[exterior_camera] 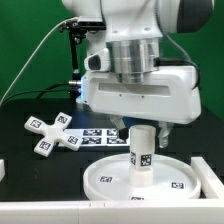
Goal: Assemble round table
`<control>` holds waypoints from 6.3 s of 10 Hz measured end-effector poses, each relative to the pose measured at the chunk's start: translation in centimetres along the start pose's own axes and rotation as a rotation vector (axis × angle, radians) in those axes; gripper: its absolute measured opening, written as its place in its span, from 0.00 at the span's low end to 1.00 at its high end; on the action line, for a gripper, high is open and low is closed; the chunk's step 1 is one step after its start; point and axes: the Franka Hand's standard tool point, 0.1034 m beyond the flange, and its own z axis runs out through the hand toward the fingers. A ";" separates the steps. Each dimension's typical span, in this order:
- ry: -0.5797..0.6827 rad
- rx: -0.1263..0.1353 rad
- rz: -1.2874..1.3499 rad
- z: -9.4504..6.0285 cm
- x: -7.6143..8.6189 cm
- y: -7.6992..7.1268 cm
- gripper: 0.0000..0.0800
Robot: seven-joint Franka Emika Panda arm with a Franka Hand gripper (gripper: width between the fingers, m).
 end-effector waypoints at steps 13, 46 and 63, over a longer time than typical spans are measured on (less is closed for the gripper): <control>0.034 -0.036 -0.497 0.7 -0.7 0.0 0.51; 0.064 0.003 0.157 0.3 -0.3 0.0 0.51; 0.060 -0.033 -0.748 -0.1 -0.4 -0.7 0.81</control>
Offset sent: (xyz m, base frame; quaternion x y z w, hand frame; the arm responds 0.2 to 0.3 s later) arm 0.0006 0.0047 0.0082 -0.0287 -0.0077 -0.3914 0.9198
